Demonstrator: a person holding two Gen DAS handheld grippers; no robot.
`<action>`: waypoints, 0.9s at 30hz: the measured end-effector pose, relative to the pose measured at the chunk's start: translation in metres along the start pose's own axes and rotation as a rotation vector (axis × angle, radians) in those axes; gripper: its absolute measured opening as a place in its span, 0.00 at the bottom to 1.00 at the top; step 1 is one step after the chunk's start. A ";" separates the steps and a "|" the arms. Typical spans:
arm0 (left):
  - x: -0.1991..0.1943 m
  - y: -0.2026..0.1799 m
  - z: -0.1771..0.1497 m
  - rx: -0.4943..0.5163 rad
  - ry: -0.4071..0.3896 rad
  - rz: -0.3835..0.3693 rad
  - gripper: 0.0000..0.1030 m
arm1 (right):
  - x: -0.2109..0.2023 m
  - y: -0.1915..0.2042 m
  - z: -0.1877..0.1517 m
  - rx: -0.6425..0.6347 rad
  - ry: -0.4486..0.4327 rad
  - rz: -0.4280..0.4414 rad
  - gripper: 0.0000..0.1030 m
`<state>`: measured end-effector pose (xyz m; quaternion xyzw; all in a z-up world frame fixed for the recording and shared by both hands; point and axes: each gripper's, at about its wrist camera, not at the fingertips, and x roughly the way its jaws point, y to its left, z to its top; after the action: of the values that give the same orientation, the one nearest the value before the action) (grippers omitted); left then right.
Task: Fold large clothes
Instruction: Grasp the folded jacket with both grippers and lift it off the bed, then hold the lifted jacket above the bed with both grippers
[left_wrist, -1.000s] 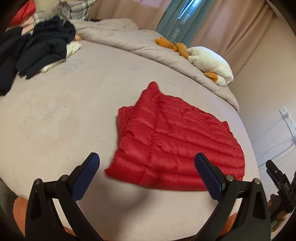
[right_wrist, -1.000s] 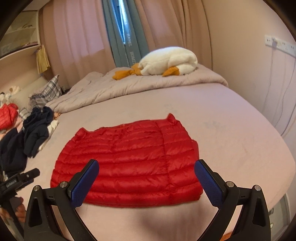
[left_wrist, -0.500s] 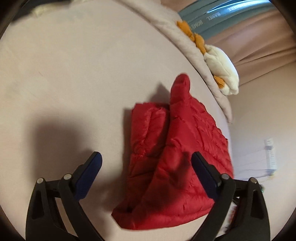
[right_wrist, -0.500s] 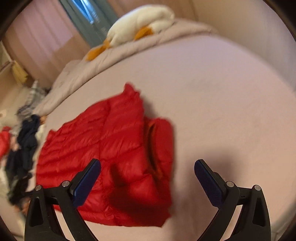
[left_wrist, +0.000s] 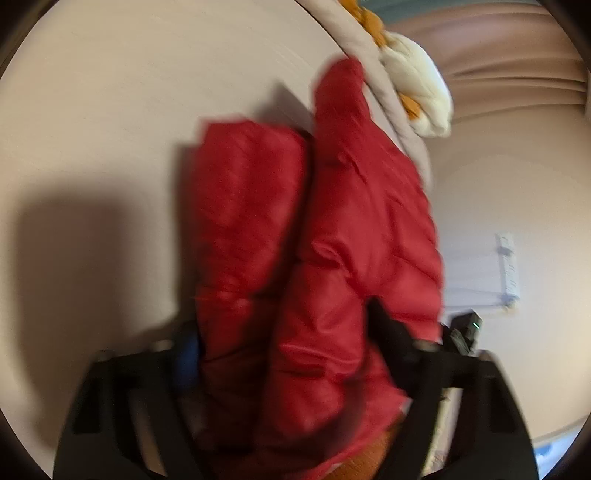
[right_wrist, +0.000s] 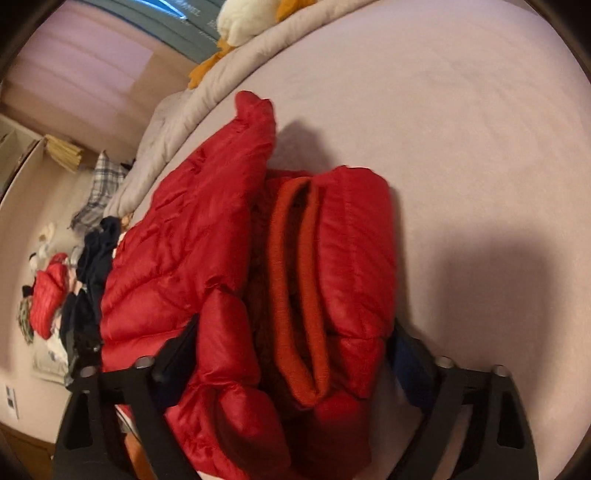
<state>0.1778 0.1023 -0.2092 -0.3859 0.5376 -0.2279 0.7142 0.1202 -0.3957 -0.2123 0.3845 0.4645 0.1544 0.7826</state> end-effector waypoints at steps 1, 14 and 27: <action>0.002 0.001 -0.001 -0.020 0.001 -0.006 0.56 | 0.001 0.002 -0.001 0.003 0.006 0.019 0.69; -0.071 -0.064 -0.045 0.116 -0.168 0.047 0.27 | -0.043 0.084 -0.025 -0.132 -0.118 -0.067 0.28; -0.158 -0.104 -0.107 0.277 -0.309 0.043 0.27 | -0.103 0.137 -0.060 -0.294 -0.260 -0.072 0.27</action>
<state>0.0363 0.1244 -0.0458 -0.3029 0.3932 -0.2224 0.8392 0.0317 -0.3401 -0.0641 0.2659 0.3454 0.1412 0.8888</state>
